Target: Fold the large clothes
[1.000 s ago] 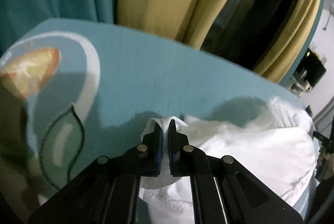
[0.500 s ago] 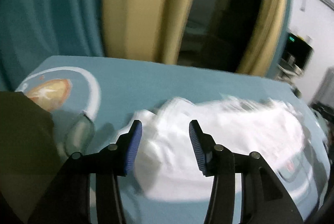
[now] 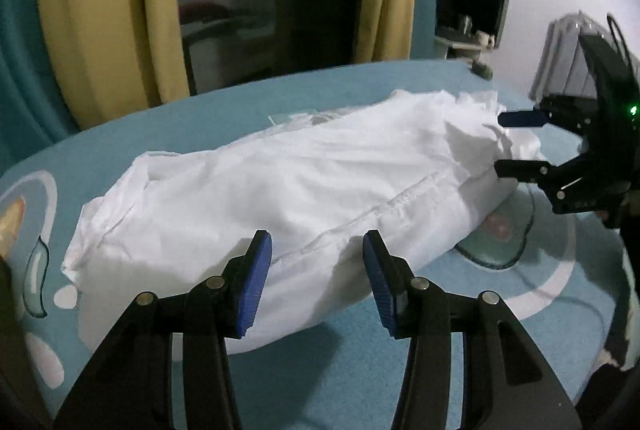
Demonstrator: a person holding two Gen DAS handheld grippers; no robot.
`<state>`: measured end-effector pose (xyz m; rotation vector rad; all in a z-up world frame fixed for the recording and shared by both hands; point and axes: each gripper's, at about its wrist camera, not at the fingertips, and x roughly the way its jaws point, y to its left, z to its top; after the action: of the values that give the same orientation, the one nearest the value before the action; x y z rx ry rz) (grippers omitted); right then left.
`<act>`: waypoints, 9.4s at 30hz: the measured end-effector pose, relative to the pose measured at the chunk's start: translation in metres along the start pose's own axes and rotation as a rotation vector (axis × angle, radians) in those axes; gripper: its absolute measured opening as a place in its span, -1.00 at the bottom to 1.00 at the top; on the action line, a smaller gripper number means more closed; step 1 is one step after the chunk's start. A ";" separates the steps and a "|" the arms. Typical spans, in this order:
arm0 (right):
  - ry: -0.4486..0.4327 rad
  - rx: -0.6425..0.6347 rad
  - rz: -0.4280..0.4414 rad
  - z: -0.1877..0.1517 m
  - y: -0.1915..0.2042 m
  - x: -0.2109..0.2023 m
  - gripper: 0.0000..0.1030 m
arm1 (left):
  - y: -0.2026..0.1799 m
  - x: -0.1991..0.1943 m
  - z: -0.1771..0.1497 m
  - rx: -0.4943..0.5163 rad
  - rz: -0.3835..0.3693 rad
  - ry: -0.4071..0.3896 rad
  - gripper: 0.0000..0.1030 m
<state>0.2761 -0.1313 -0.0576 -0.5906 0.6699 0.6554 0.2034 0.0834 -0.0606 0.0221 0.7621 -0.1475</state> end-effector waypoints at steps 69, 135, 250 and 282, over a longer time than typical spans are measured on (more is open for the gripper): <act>0.152 0.650 -0.110 -0.095 -0.143 0.002 0.40 | 0.176 0.005 0.044 -0.483 0.338 -0.023 0.14; 0.051 0.527 -0.034 -0.115 -0.104 -0.082 -0.32 | 0.073 -0.087 -0.035 -0.332 0.290 0.006 -0.24; 0.098 0.886 -0.218 -0.218 -0.086 -0.145 0.65 | -0.060 -0.072 -0.054 -0.246 0.047 0.001 -0.49; -0.151 1.025 0.277 -0.140 -0.058 -0.054 0.84 | -0.114 0.006 -0.025 -0.157 -0.060 0.100 -0.36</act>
<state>0.2338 -0.2822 -0.0923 0.5031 0.8449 0.5153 0.1747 -0.0285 -0.0788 -0.1430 0.8725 -0.1438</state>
